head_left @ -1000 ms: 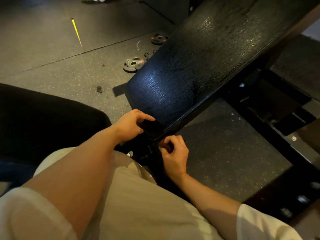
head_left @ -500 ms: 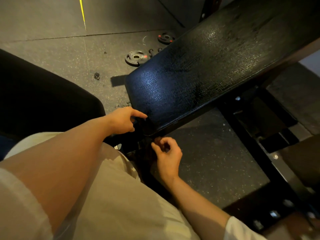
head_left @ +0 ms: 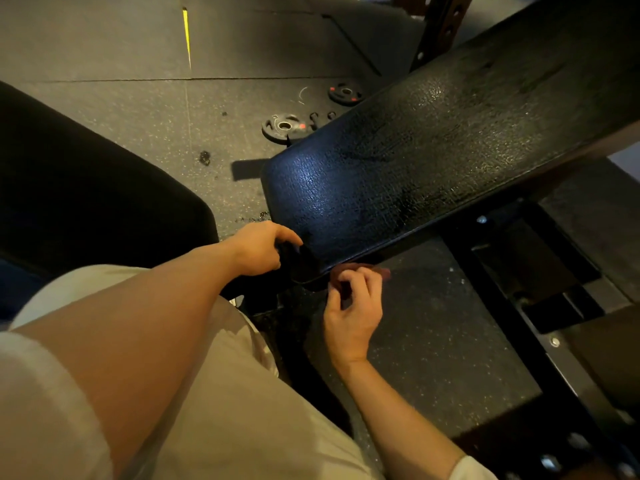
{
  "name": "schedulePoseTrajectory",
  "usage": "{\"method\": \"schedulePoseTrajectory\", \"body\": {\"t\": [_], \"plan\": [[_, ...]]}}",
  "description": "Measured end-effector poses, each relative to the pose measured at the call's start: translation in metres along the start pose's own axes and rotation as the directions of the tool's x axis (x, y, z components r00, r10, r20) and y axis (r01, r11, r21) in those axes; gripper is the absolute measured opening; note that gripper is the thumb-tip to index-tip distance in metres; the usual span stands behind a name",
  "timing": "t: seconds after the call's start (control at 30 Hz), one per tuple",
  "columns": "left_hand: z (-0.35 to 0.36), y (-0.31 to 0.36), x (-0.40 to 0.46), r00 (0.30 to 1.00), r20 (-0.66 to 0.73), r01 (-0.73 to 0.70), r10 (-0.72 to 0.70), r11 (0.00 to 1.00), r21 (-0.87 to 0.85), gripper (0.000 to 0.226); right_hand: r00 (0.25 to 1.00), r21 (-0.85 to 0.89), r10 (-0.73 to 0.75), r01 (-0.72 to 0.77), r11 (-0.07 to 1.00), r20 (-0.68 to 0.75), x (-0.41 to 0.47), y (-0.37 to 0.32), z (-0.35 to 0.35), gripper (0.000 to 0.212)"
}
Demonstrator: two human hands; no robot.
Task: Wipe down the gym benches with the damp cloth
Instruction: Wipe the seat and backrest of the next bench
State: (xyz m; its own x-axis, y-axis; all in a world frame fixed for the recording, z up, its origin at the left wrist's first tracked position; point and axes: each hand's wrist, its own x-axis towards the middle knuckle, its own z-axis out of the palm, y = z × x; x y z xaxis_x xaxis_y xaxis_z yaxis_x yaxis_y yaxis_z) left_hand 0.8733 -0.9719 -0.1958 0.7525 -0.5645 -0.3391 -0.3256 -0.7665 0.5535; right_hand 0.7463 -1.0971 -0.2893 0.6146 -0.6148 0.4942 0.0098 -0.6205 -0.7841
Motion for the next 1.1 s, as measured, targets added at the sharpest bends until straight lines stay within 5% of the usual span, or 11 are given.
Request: {"method": "schedulePoseTrajectory", "body": {"t": [0.17,0.33,0.43,0.73,1.0,1.1], "plan": [[0.001,-0.005,0.0,1.0,0.014,-0.017,0.017,1.0,0.005,0.06,0.957,0.012,0.073,-0.079,0.997,0.28,-0.017,-0.003,-0.002,0.025],[0.0,-0.008,-0.001,0.998,0.061,-0.018,0.016,1.0,0.02,0.063,0.977,0.077,0.117,-0.105,0.992,-0.181,0.01,-0.013,-0.026,0.021],[-0.001,-0.006,-0.003,0.998,0.057,-0.017,0.017,1.0,0.01,0.062,0.961,0.058,0.076,-0.063,0.996,-0.264,0.032,-0.018,-0.022,0.015],[-0.001,-0.003,-0.002,1.0,0.012,-0.007,0.007,1.0,0.001,0.06,0.995,0.017,-0.015,0.013,1.0,0.097,-0.014,-0.007,0.01,0.007],[-0.001,-0.008,-0.001,1.0,0.009,-0.016,0.017,0.999,-0.037,0.06,0.997,0.023,0.029,-0.031,0.999,0.078,-0.021,-0.009,0.011,0.016],[0.0,-0.007,-0.001,1.0,0.009,-0.02,0.021,0.999,-0.042,0.06,0.982,0.026,-0.006,0.001,1.0,0.187,-0.024,-0.012,0.014,0.018]]}}
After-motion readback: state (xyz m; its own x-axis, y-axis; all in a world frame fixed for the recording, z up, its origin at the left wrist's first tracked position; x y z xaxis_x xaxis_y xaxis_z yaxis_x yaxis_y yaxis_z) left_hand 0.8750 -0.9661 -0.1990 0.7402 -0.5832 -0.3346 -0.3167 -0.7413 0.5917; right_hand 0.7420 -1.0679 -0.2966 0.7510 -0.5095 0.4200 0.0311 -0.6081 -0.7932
